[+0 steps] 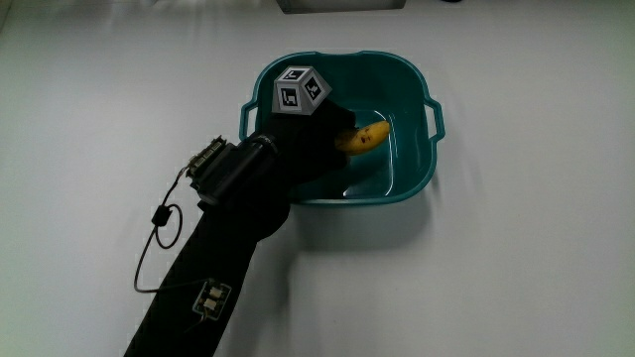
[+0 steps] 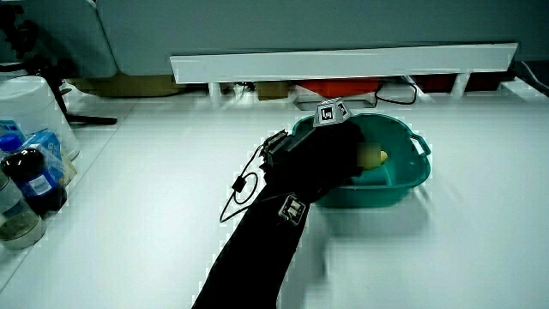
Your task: Place banana into plate
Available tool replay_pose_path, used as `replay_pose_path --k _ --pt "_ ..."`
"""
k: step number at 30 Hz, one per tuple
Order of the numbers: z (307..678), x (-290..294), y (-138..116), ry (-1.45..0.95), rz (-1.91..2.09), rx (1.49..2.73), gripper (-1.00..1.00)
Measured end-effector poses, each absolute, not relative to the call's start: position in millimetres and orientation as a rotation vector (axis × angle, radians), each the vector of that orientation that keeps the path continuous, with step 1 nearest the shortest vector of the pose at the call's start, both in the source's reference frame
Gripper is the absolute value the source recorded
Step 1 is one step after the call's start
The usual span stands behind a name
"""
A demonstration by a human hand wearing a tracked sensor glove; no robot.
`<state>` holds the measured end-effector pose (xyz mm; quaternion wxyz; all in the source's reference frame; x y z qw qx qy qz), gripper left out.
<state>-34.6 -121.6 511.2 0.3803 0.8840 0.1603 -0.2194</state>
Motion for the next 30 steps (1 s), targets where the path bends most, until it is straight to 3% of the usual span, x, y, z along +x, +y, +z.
replay_pose_path --k 27,30 --pt "539 -35 -110 0.357 -0.357 2.217 0.0" --pt "538 -36 -109 0.341 -0.356 2.205 -0.19"
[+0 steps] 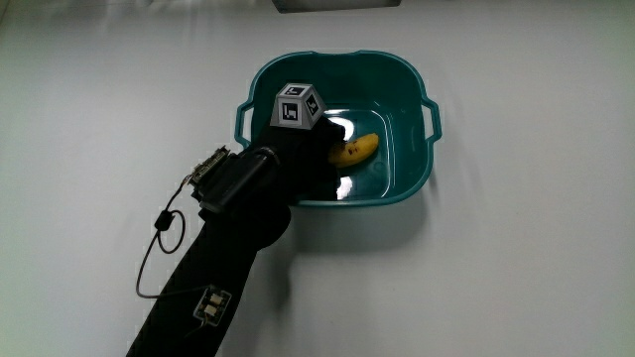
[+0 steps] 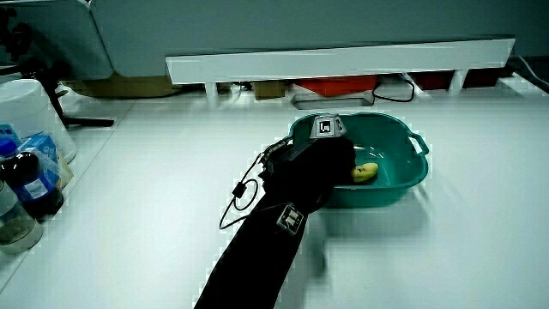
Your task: Place banana into plate
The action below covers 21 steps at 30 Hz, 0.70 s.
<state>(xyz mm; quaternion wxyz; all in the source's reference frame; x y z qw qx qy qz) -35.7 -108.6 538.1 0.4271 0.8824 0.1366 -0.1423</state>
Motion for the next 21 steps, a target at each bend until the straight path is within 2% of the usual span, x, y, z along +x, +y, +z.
replay_pose_path --k 13,21 --pt "536 -31 -105 0.354 -0.367 2.241 -1.0" --pt "520 -42 -116 0.348 -0.442 2.279 -1.0"
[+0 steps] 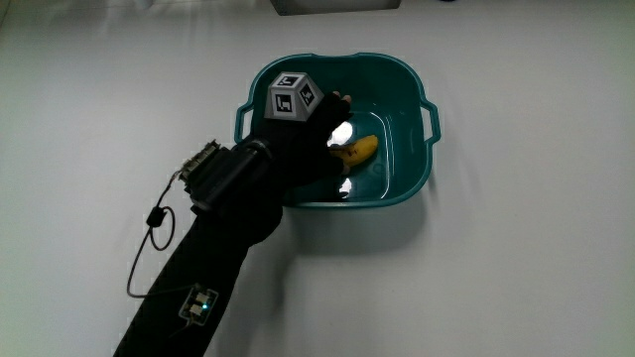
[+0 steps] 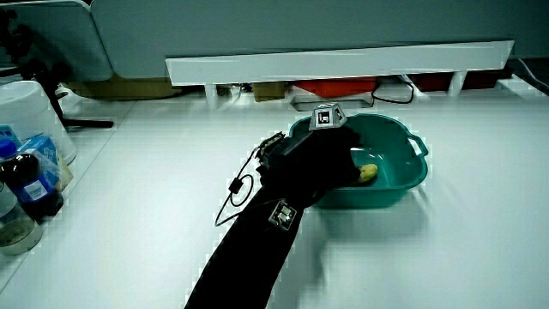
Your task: Place banana into plate
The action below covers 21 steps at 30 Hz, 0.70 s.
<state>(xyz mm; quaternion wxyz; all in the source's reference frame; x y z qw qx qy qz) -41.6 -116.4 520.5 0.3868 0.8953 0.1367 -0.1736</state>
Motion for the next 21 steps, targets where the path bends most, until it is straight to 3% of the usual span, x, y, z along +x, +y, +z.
replay_pose_path --k 10,14,19,21 --pt "504 -84 -129 0.294 -0.668 2.248 -1.0" --pt "486 -105 -122 0.193 -0.737 2.231 -1.0" --pt "485 -133 -121 0.294 -0.799 2.29 -1.0" --pt "479 -145 -118 0.233 -0.834 2.268 -1.0"
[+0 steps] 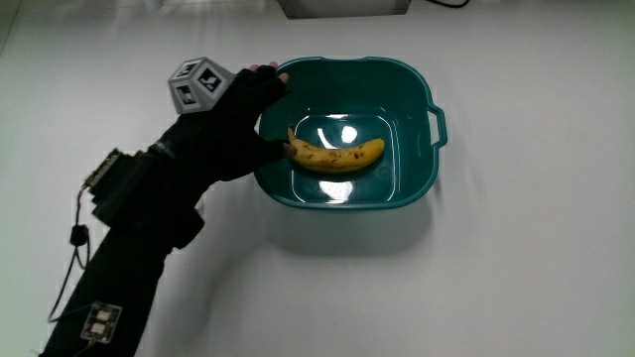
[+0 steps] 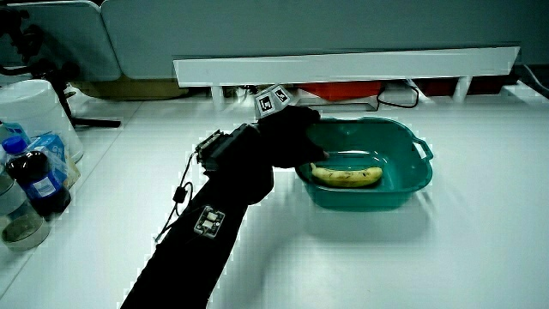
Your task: Place banana into plate
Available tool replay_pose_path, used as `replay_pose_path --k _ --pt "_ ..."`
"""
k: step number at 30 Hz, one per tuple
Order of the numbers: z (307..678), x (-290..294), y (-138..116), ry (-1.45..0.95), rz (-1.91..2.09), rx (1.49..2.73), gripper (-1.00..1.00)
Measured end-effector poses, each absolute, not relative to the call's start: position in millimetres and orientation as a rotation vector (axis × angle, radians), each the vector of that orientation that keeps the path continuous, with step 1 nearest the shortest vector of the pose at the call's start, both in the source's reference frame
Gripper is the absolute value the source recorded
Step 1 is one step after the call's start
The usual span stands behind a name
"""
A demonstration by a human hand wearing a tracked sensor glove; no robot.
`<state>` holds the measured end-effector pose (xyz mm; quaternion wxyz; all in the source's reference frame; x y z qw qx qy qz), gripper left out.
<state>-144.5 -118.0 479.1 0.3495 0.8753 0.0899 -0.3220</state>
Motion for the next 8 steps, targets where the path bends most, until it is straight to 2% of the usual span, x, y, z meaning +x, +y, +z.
replay_pose_path --k 8 --pt "468 -182 -103 0.179 -0.872 2.321 -1.0"
